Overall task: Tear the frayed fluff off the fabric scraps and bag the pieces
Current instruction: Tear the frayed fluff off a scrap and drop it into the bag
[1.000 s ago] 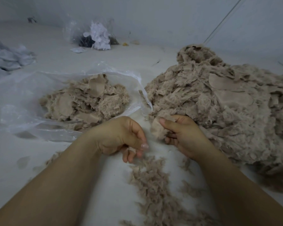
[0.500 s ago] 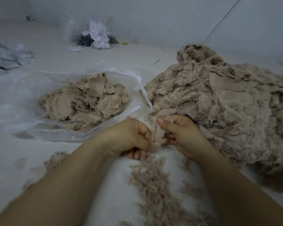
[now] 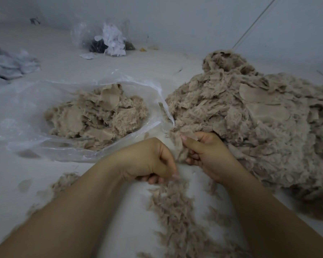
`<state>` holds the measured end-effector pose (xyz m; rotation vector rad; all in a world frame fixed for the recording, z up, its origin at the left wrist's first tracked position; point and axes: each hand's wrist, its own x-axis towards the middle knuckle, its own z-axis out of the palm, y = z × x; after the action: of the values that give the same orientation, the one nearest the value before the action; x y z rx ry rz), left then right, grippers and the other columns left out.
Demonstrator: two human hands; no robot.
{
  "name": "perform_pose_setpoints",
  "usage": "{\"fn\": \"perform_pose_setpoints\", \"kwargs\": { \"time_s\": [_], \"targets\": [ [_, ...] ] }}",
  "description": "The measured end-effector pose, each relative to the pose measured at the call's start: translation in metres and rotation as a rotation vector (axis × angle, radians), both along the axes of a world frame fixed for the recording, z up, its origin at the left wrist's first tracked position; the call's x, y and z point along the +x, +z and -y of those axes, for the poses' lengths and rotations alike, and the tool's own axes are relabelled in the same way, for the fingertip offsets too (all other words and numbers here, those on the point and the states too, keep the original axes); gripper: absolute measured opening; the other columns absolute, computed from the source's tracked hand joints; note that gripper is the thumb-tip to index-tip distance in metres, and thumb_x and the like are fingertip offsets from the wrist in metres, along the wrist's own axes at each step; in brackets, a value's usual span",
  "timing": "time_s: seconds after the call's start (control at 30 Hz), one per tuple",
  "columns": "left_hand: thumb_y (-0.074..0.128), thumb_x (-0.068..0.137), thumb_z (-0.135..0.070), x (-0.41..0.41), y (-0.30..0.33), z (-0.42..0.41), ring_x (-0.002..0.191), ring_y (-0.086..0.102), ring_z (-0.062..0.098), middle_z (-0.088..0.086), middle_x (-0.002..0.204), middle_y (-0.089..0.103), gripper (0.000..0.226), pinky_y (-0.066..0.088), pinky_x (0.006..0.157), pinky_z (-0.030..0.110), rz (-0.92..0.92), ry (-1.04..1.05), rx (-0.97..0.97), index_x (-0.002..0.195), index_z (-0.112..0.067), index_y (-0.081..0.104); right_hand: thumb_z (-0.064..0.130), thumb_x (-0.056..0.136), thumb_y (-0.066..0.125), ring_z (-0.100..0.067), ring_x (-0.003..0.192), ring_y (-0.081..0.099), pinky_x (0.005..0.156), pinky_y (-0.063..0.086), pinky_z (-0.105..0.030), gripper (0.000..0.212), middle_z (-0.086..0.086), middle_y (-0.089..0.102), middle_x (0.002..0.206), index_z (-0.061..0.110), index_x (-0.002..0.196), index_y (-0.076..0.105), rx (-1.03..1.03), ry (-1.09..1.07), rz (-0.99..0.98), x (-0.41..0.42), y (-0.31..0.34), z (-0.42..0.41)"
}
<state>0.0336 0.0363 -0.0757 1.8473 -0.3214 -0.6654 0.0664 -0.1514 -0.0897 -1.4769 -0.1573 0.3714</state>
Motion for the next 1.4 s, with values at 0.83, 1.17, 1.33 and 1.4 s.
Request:
{"fn": "perform_pose_setpoints", "kwargs": {
  "time_s": [0.83,1.17,1.33,1.4],
  "targets": [
    [0.061,0.093,0.001,0.014,-0.007,0.027,0.050,0.057,0.016,0.005,0.076,0.071,0.014,0.047,0.045,0.028,0.423,0.756,-0.432,0.101,-0.010,0.064,0.045,0.089,0.059,-0.005,0.042,0.039,0.049,0.048,-0.023,0.041,0.005,0.045,0.050,0.017,0.062,0.072,0.040,0.035,-0.029,0.006,-0.003,0.001],
    [0.065,0.091,-0.015,0.031,-0.019,0.047,0.077,0.059,0.014,0.003,0.083,0.066,0.012,0.046,0.069,0.027,0.756,0.485,0.023,0.087,-0.022,0.074,0.047,0.098,0.047,-0.009,0.036,0.031,0.044,0.043,-0.022,0.058,0.002,0.032,0.042,0.016,0.050,0.056,0.020,-0.034,-0.071,0.004,0.003,0.000],
    [0.066,0.089,-0.003,0.033,-0.023,0.048,0.074,0.065,0.008,-0.004,0.083,0.072,0.022,0.053,0.069,0.022,0.635,0.529,-0.078,0.093,-0.023,0.074,0.053,0.092,0.050,-0.010,0.036,0.028,0.044,0.042,-0.021,0.058,0.002,0.030,0.041,0.016,0.048,0.055,0.021,-0.019,-0.062,0.004,0.003,0.001],
    [0.066,0.090,-0.004,0.034,-0.024,0.047,0.075,0.069,0.013,-0.002,0.081,0.073,0.022,0.056,0.070,0.028,0.567,0.590,-0.150,0.087,-0.023,0.077,0.055,0.088,0.052,-0.010,0.038,0.027,0.044,0.042,-0.021,0.054,0.001,0.029,0.043,0.016,0.050,0.057,0.033,-0.010,-0.064,0.004,0.003,0.001]
  ]
}}
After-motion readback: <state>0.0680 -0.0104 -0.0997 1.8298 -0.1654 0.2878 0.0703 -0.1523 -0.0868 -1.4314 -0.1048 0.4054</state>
